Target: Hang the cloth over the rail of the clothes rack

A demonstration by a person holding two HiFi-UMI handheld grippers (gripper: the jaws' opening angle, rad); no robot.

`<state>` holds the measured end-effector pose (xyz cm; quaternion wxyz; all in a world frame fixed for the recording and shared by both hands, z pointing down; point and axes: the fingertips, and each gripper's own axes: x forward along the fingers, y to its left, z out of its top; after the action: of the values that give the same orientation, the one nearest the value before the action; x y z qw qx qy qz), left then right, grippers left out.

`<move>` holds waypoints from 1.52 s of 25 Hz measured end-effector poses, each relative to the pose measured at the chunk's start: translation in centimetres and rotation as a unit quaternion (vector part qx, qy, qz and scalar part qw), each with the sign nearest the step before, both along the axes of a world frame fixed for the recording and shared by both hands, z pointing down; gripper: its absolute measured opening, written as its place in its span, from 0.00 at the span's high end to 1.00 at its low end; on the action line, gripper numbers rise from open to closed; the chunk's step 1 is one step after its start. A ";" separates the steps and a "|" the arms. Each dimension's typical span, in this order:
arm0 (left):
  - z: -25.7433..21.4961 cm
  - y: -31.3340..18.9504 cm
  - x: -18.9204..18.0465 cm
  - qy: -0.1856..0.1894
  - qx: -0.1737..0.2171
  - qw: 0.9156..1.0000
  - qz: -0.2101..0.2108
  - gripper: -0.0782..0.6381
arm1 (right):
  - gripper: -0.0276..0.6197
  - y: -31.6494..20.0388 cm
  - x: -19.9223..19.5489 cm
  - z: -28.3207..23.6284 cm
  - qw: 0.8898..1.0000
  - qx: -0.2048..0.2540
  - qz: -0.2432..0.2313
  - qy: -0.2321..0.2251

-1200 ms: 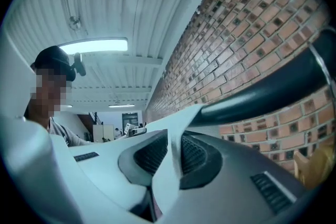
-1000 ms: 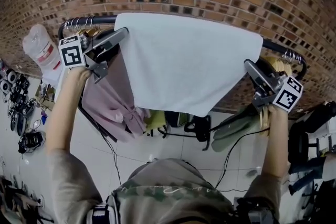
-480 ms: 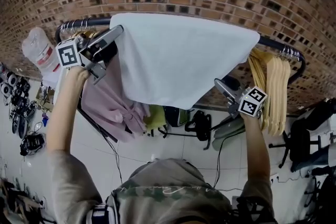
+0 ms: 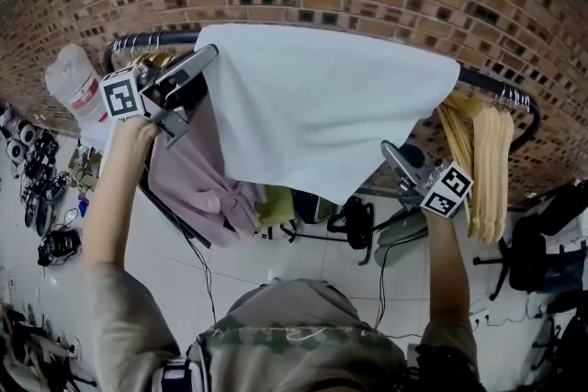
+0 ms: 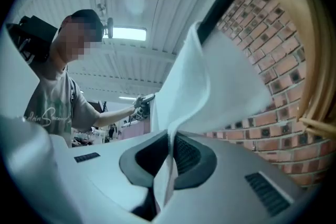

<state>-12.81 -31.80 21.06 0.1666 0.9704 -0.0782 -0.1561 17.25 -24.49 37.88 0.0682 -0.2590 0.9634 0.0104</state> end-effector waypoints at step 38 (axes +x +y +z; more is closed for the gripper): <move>12.3 3.3 1.8 -0.081 -0.024 0.996 -0.035 0.66 | 0.93 4.0 1.2 -18.8 0.992 0.054 -0.060 -0.100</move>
<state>-11.04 -28.47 33.33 0.1776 0.9722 -0.1294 -0.0808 18.48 -20.50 19.08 0.1787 -0.1961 0.9636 0.0322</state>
